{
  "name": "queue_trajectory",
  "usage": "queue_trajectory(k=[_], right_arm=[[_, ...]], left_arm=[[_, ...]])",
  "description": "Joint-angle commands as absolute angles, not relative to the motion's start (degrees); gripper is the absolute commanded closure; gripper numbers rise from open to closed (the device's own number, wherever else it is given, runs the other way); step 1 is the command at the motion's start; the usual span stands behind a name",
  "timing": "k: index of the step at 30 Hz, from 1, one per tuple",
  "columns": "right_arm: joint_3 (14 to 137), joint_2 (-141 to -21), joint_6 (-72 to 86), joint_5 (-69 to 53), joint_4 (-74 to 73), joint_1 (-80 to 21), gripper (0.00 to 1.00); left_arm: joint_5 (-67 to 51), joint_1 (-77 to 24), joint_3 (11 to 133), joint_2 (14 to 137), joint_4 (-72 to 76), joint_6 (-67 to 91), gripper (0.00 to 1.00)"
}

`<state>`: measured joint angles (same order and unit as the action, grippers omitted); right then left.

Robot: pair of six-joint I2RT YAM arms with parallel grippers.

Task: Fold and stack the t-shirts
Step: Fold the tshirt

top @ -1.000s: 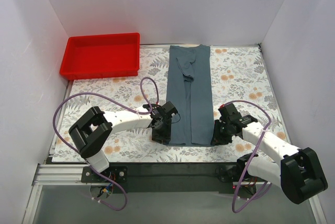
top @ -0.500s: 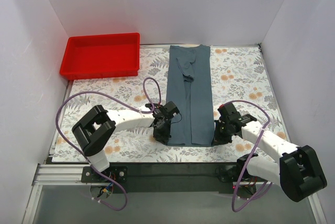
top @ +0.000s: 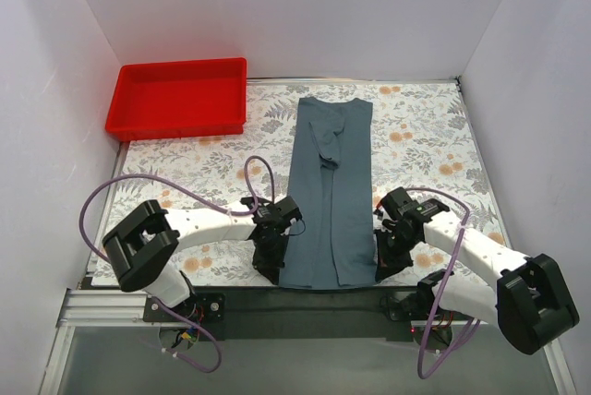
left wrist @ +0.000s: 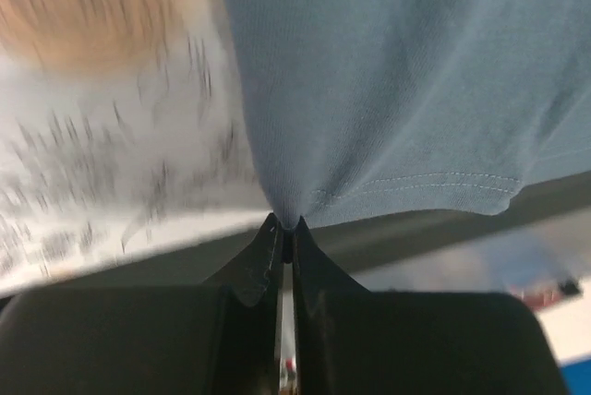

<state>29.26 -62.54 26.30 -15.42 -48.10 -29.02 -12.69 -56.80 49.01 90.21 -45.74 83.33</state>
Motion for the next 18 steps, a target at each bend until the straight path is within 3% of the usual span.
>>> queue_trajectory(k=[1,7,18], right_arm=[[34.3,-62.1,23.5,-17.6,-57.3,-29.8,0.99],[48.0,-67.7,21.8,-8.1,-59.4,-29.3,0.99],[74.1,-87.9,14.8,3.9,-57.2,-25.5,0.99]], left_arm=[[-18.1,-57.3,48.0,84.5,-55.1,82.2,1.00],[-17.1,-48.8,57.9,86.5,-53.6,78.8,1.00],[-3.7,-34.5,81.0,100.8,-48.3,69.2,1.00]])
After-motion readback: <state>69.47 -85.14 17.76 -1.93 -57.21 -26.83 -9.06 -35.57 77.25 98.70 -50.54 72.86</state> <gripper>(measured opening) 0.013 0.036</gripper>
